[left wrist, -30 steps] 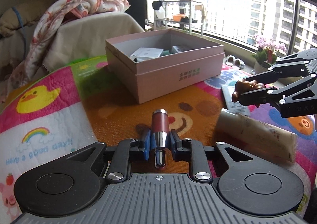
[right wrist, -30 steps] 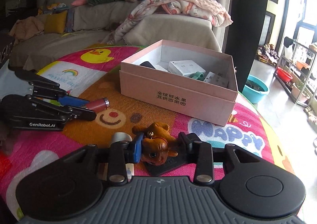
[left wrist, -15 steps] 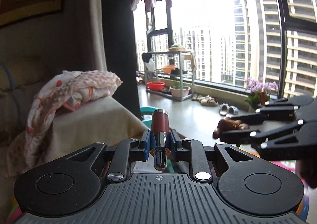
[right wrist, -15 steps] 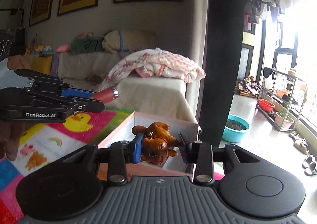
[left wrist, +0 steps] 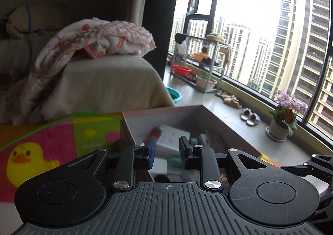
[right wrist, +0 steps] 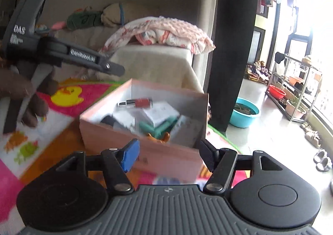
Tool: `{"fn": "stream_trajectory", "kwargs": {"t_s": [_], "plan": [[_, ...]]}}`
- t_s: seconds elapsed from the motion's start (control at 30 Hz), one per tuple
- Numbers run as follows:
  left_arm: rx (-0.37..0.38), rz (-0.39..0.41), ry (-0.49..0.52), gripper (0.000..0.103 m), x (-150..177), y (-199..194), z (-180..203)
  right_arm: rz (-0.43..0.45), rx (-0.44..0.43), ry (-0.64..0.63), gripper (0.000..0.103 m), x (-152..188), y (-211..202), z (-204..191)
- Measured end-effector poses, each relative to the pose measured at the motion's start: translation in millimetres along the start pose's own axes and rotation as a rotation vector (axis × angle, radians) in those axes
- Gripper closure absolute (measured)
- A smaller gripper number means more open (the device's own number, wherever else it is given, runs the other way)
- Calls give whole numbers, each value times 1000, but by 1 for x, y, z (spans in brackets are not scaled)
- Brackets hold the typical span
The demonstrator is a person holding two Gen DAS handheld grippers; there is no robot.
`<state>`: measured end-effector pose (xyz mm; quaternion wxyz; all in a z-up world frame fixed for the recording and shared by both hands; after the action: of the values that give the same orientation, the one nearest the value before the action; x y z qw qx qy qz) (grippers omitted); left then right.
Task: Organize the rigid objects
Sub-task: 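Drop the red lipstick into the pink box with the left tool while the right drops the toy, then grasp the cream tube with the left tool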
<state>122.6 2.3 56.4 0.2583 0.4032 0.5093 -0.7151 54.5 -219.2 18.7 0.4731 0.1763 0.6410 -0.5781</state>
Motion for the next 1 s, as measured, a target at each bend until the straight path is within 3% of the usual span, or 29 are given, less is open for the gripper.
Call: {"fn": "stream_trajectory", "kwargs": {"t_s": [0.13, 0.27, 0.33, 0.47, 0.63, 0.8, 0.87, 0.93, 1.0], "plan": [[67, -102, -59, 76, 48, -31, 13, -92, -122, 62, 39, 51, -25, 3], [30, -207, -57, 76, 89, -40, 27, -128, -194, 149, 42, 79, -41, -4], [0, -233, -73, 76, 98, -40, 27, -146, -236, 162, 55, 82, -41, -14], [-7, -253, -115, 76, 106, -43, 21, -148, -336, 162, 58, 76, -38, -42], [-38, -253, -131, 76, 107, -49, 12, -131, -413, 63, 59, 60, -28, -92], [-26, -247, -141, 76, 108, -50, 10, -113, -376, -7, 58, 52, -23, -107], [-14, -249, -137, 76, 110, -51, 12, -106, -320, -8, 47, 50, -23, -97], [-5, -252, -129, 76, 112, -52, 14, -85, -260, 18, 30, 50, -25, -78], [16, -254, -102, 76, 114, -53, 19, -75, -200, 56, 29, 52, -27, -58]]}}
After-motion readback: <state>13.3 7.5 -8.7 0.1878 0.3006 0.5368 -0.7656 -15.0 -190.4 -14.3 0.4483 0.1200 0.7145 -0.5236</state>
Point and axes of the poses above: each gripper's, at about its wrist camera, not at the fingertips, and y roughly the way its jaws point, z to its right, x to its underside, the point moved 4 cm from there along y, roughly the way its jaws point, and after that the axes turned 4 degrees about -z, right-handed, at the moved point
